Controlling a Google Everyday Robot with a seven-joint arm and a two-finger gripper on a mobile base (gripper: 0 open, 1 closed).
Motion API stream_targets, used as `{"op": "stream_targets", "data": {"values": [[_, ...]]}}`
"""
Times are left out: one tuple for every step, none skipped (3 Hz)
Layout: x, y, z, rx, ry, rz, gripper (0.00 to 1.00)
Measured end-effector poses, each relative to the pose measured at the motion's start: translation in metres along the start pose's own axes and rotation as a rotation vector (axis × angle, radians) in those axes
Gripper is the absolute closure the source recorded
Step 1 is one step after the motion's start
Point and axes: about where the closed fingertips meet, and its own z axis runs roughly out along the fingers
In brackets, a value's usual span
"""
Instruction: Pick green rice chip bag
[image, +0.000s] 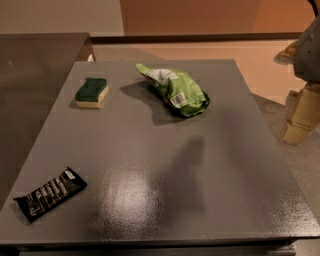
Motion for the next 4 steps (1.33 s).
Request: {"op": "stream_targets", "data": {"values": [[0.0,0.0,0.0,0.0,0.0,0.0,0.0],[-0.011,-0.014,0.011,-0.003,-0.002,0.004,0.0],[-0.026,-0.034,0.029,-0.012,-0.012,0.033,0.0],[-0.043,-0.055,0.052,-0.02,-0.024,0.086,0.0]]}}
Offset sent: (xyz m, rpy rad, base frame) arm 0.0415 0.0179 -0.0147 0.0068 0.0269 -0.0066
